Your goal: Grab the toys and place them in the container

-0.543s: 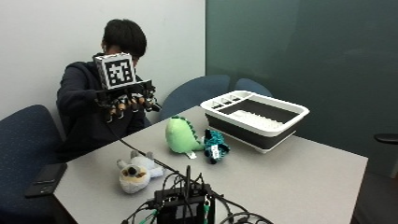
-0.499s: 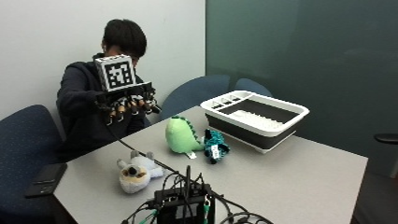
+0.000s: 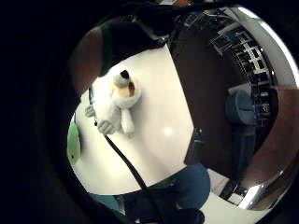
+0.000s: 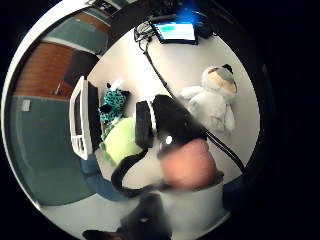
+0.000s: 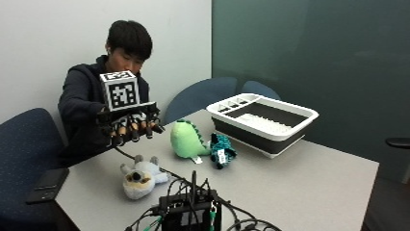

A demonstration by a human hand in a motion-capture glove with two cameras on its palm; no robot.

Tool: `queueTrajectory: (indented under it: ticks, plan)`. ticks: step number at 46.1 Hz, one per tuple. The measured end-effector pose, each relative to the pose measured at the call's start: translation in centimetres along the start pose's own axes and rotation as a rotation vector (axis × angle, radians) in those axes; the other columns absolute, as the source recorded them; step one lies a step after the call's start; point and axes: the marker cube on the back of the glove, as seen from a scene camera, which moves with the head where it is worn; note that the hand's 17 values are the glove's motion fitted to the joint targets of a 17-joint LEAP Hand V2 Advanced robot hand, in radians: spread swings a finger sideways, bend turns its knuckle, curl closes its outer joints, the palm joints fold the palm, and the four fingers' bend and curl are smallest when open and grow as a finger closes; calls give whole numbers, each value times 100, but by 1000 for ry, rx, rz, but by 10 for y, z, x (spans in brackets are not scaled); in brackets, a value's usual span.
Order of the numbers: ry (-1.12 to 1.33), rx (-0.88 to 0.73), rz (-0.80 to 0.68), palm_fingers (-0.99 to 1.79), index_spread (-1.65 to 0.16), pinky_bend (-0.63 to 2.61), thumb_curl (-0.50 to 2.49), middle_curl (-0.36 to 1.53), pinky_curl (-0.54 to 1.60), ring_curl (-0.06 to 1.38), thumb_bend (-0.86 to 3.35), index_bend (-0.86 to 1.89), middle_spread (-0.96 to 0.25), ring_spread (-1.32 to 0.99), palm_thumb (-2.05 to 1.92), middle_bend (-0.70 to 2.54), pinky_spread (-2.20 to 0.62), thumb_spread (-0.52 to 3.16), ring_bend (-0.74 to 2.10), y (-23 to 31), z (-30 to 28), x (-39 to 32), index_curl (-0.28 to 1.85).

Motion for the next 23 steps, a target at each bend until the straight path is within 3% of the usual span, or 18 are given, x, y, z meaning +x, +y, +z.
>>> queueTrajectory:
  ticks: [14, 20, 23]
  plan:
    - [-33, -237, 44, -12, -26, 110, 18, 11, 35, 16, -2, 11, 6, 6, -2, 8, 7, 133, 27, -20, 95, 13, 21]
    - [-14, -154, 40, -9, -29, 124, 21, 8, 39, 21, 0, 14, 5, 7, 3, 3, 4, 131, 44, -25, 110, 13, 21]
    - [-62, -131, 23, 10, -30, 132, 24, 5, 40, 27, 6, 16, 4, 5, 16, 1, -7, 134, 69, -28, 111, 10, 22]
